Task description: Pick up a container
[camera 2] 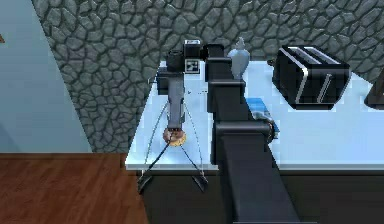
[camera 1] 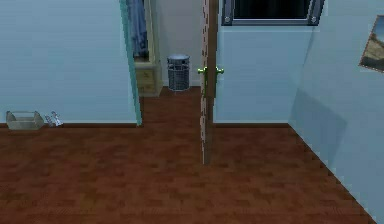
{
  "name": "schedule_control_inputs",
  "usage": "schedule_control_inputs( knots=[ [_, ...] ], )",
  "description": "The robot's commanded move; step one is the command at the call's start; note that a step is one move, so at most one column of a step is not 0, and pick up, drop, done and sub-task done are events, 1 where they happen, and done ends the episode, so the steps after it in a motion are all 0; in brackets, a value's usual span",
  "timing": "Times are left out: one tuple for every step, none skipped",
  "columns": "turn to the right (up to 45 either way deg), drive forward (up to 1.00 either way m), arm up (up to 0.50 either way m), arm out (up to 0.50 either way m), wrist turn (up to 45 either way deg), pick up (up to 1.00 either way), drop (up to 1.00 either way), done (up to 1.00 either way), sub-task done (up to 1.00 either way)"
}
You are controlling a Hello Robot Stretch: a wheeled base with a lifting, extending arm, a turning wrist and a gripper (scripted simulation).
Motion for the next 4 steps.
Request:
schedule_control_inputs(
  knots=[
    [0.0, 0.00, 0.00, 0.00, 45.0, 0.00, 0.00, 0.00, 0.00],
    [0.0, 0.00, 0.00, 0.00, 45.0, 0.00, 0.00, 0.00, 0.00],
    [0.0, 0.00, 0.00, 0.00, 45.0, 0.00, 0.00, 0.00, 0.00],
    [0.0, 0.00, 0.00, 0.00, 36.0, 0.00, 0.00, 0.00, 0.00]
  ],
)
